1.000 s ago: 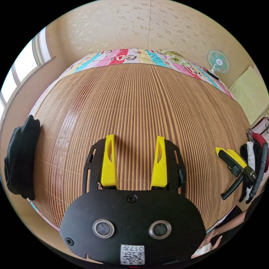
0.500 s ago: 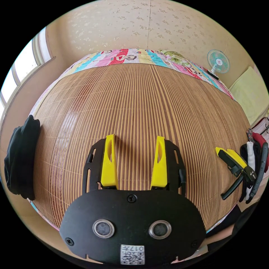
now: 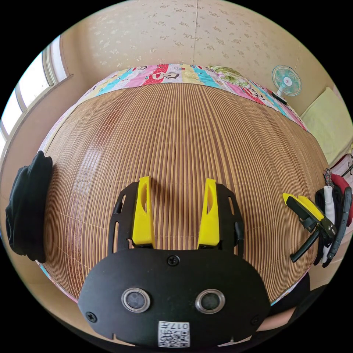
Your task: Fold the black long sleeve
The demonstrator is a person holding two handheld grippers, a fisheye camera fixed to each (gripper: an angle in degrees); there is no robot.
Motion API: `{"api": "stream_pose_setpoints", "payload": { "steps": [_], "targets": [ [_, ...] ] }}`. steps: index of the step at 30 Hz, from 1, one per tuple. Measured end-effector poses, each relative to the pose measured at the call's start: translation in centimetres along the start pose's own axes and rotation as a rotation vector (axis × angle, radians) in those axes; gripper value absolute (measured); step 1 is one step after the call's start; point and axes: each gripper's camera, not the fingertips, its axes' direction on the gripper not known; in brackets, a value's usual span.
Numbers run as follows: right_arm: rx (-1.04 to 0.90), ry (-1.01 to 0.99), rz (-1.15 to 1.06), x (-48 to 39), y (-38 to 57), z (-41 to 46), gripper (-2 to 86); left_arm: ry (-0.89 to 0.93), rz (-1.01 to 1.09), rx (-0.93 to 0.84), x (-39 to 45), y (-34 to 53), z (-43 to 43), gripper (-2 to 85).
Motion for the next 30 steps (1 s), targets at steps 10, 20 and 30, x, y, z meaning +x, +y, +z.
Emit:
{"api": "stream_pose_setpoints", "payload": {
  "steps": [10,20,30],
  "targets": [
    [0.001,0.001,0.001,0.2,-0.5,0.4,17.1,0.000,-0.001,0.000,0.2,-0.3,0.3,19.6],
    [0.002,0.002,0.002,0.3,-1.0,0.7,17.1,0.000,-0.002,0.001,0.6,-0.5,0.6,19.6],
    [0.003,0.002,0.003,0.3,-1.5,1.1,17.2,0.000,-0.003,0.002,1.1,-0.7,0.9,19.5]
  ]
}}
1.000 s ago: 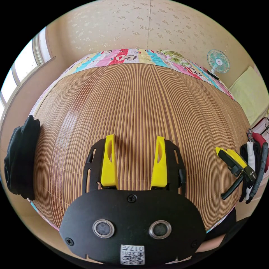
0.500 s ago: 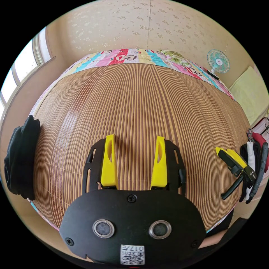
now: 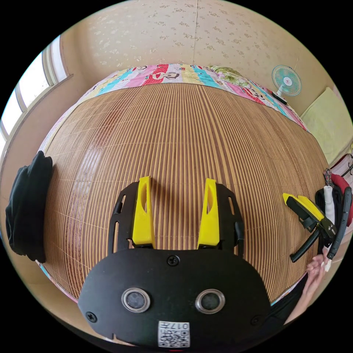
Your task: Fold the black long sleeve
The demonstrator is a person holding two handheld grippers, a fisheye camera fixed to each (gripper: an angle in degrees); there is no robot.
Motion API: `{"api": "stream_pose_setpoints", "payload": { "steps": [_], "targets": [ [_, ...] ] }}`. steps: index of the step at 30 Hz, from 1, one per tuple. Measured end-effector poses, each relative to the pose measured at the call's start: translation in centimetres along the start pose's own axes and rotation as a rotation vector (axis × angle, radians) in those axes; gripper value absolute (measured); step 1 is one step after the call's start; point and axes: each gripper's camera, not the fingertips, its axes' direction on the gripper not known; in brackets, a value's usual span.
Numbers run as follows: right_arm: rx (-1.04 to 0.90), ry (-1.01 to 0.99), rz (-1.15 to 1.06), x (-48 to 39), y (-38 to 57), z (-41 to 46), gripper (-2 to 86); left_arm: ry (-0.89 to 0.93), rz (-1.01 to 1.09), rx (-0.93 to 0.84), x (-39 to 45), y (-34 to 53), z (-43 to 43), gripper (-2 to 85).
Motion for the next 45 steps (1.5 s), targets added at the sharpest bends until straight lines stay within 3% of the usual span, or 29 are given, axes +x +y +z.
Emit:
{"api": "stream_pose_setpoints", "payload": {
  "steps": [45],
  "targets": [
    [0.003,0.010,0.001,1.9,0.3,0.9,17.1,0.016,0.007,-0.007,0.2,-0.2,0.2,19.5]
  ]
}}
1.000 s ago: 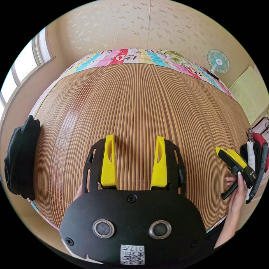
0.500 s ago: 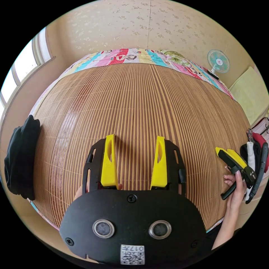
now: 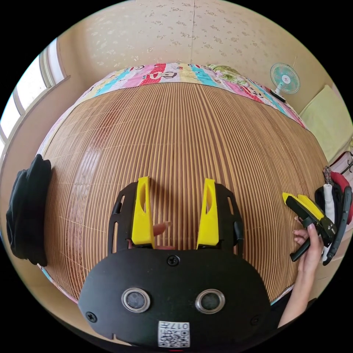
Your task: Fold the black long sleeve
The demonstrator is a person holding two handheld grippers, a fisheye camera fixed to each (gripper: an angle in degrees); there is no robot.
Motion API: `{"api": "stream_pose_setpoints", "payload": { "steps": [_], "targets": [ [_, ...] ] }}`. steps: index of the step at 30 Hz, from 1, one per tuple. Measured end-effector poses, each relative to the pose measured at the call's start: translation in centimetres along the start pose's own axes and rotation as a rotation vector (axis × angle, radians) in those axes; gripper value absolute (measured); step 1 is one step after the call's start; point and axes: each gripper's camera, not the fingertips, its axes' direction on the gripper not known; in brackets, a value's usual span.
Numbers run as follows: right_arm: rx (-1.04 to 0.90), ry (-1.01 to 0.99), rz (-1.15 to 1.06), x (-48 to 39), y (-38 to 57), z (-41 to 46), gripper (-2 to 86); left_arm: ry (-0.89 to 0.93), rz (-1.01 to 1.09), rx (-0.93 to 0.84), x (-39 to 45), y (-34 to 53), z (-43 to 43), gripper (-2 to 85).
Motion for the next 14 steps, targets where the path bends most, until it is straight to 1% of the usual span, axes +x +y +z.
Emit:
{"api": "stream_pose_setpoints", "payload": {
  "steps": [5,6,7,8,9,11,12,13,14],
  "targets": [
    [-0.012,0.008,0.006,0.8,0.4,0.0,16.2,0.003,-0.037,0.001,-0.6,-0.4,0.3,18.2],
    [-0.019,-0.014,-0.028,1.2,0.7,-0.3,14.6,0.003,-0.039,0.007,-0.6,-0.3,0.2,17.1],
    [-0.015,-0.013,-0.010,2.3,1.3,-0.8,10.2,0.017,-0.039,0.020,-0.9,0.2,-0.3,15.0],
    [-0.001,-0.019,0.005,3.0,1.8,-1.3,6.6,0.094,-0.027,0.037,-1.3,1.0,-1.0,8.5],
    [0.048,-0.058,0.014,4.5,3.2,-2.3,2.7,0.145,-0.026,0.057,-1.5,1.6,-1.6,5.2],
    [0.120,-0.127,0.009,6.6,5.7,-3.6,2.1,0.327,-0.018,0.184,-2.1,5.1,-4.0,4.5],
    [0.162,-0.192,0.003,7.9,7.2,-4.2,1.5,0.369,0.011,0.220,-2.0,6.1,-4.5,4.7],
    [0.214,-0.287,-0.005,9.4,8.6,-5.0,1.1,0.427,0.078,0.294,-1.5,7.9,-5.4,5.4],
    [0.253,-0.339,-0.008,10.2,9.4,-5.6,0.9,0.456,0.117,0.364,-1.1,9.6,-6.2,6.3]
  ]
}}
